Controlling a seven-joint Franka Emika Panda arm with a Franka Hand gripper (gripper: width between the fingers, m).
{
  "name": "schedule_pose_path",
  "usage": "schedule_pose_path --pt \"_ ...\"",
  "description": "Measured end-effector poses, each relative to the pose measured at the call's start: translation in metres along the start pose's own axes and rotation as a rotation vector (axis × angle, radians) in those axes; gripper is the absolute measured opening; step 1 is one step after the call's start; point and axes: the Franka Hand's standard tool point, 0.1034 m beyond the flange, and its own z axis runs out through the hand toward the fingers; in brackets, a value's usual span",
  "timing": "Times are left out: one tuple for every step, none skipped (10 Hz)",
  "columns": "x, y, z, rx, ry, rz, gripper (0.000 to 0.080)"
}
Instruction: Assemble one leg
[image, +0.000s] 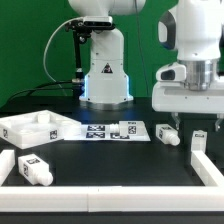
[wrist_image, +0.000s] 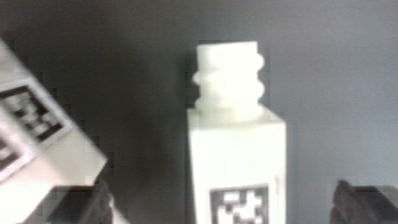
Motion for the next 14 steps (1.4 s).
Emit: schedule_pose_path --pt "0.011 0.01 -0.023 0.007 -0.006 -0.057 0.064" --pt "0.028 0.03 -0.049 0.027 0.023 -0.09 0.0648" --pt "0.034 0.053 -0.058 0.035 0.041 -0.119 0.0648" --pt "0.035 0.06 -0.059 0.035 0.042 -0.107 0.0649" --pt "0.034 0.057 -0.058 0.034 0.039 -0.111 0.0649" --pt "0.034 0.058 -0.057 0.034 0.039 -0.111 0.0649" --pt "0.034 0.058 -0.057 0.034 0.039 -0.111 0.0649" --pt "0.034 0.058 -0.057 0.034 0.039 -0.111 0.0649" --pt "0.034 0.059 -0.057 0.033 0.038 -0.119 0.0649" --pt "0.033 0.078 -0.062 0.022 0.025 -0.219 0.0649" --pt "0.039 0.106 -0.073 0.027 0.028 -0.304 0.0649" --pt "0.049 0.13 -0.083 0.033 0.04 -0.387 0.0649" --pt "0.058 0.144 -0.086 0.023 0.055 -0.414 0.0649" --pt "0.059 0.147 -0.086 0.022 0.064 -0.408 0.0649"
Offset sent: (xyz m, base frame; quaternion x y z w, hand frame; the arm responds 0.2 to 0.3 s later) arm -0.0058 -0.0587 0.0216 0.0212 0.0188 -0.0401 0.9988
